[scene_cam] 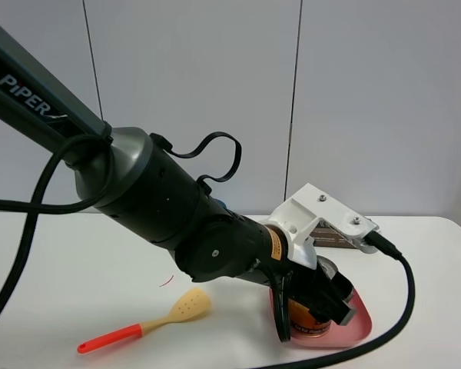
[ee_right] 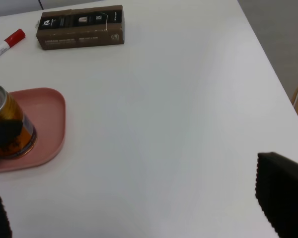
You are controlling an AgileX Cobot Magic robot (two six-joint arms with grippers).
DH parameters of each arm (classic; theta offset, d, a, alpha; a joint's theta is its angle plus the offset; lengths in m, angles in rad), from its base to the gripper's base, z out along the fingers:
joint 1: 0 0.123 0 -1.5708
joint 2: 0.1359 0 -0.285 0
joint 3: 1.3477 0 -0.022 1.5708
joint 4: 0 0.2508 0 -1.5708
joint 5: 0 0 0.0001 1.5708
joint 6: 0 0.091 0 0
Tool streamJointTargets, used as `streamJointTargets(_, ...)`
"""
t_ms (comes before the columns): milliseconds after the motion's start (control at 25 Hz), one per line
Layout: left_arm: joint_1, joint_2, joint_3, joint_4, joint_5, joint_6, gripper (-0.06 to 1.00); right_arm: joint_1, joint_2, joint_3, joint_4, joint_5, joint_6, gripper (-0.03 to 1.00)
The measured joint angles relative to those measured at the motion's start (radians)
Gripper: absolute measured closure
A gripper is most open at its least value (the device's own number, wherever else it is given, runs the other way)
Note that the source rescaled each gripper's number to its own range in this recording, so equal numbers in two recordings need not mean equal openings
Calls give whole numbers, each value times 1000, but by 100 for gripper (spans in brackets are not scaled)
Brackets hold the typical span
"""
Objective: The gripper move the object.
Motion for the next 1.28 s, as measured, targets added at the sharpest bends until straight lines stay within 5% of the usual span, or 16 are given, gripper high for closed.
streamJointTargets(160,-1,0,-3,0,-1,-13,47,0,0,0,0,0,0,-3)
streamJointTargets(680,-1,-127,-3,-2,71,-17,47,0,0,0,0,0,0,-3)
streamJointTargets(1040,-1,-301,-3,-2,235,-12,47,0,0,0,0,0,0,-3)
streamJointTargets(1280,1,-382,-3,-2,431,-11,47,0,0,0,0,0,0,-3)
